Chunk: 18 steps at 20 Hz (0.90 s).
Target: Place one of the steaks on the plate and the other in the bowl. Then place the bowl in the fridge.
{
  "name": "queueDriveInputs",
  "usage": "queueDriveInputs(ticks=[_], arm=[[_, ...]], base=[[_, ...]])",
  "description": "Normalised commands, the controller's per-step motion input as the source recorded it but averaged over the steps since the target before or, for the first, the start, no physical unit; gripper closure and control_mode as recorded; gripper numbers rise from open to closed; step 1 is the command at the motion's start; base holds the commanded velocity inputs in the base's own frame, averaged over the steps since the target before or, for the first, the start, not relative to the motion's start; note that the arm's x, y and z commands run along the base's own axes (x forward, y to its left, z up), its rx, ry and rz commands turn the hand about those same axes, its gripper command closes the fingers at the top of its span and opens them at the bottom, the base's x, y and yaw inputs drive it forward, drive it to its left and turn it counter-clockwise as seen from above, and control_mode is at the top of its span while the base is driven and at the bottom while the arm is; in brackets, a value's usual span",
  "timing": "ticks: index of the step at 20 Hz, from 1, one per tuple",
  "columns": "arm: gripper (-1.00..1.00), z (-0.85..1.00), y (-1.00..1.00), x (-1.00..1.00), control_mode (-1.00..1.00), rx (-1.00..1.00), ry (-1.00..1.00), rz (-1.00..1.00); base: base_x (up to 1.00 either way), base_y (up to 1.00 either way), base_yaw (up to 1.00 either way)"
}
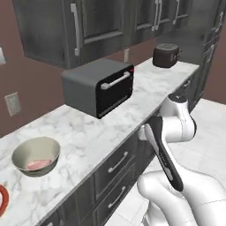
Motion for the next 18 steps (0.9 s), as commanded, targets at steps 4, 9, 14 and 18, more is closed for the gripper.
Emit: queueDriveInputs(ticks=[4, 9, 14, 18], arm=[[-1.00, 0.00, 0.00, 0.00, 1.00, 0.00, 0.00, 0.00], [-1.00, 0.00, 0.00, 0.00, 1.00, 0.00, 0.00, 0.00], [-1.00, 0.00, 0.00, 0.00, 1.00, 0.00, 0.00, 0.00], [-1.00, 0.00, 0.00, 0.00, 1.00, 0.00, 0.00, 0.00]], base=[[0.05, -0.27, -0.89], [0.11, -0.12, -0.71], [0.12, -0.02, -0.57], [0.02, -0.03, -0.50]])
